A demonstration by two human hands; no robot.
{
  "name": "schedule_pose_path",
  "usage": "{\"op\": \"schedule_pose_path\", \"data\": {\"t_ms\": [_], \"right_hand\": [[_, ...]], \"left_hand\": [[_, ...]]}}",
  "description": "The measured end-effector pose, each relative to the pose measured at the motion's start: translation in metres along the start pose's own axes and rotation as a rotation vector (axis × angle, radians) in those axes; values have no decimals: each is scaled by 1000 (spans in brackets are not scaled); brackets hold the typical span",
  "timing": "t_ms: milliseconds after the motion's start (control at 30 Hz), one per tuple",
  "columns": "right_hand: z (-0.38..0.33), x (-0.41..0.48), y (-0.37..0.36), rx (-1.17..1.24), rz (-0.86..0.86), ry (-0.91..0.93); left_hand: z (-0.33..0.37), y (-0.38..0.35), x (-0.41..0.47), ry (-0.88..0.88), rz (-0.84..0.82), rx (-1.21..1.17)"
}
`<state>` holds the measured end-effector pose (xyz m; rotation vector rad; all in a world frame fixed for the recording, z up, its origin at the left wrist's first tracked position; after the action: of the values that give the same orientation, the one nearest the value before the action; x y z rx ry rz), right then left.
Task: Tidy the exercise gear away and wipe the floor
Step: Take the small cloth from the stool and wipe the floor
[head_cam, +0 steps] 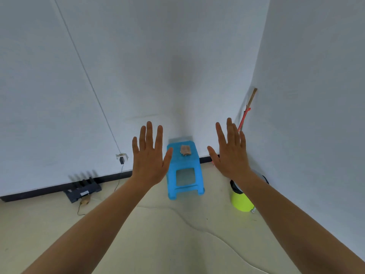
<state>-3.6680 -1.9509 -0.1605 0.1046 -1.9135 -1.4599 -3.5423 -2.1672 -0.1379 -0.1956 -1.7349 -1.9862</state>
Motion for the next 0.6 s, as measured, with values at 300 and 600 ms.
{"op": "schedule_pose_path", "data": {"t_ms": [300,600], "right_hand": [[-9,216,-151,-5,-215,35],[3,333,-369,-80,-636,-131]], "left_hand": [[-105,-107,184,-6,-159,47],[-236,-316,339,81,-573,-122]]}}
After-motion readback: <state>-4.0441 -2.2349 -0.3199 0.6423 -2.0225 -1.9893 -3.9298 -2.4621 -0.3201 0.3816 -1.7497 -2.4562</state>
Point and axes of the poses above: each hand's wrist, its own x-axis towards the middle knuckle, its own y-axis out of the back of the hand, z = x × y, the point moved 6 cm from there along x, towards the middle knuckle, and after that the axes turned 5 degrees about -x, right-handed, at the moved point
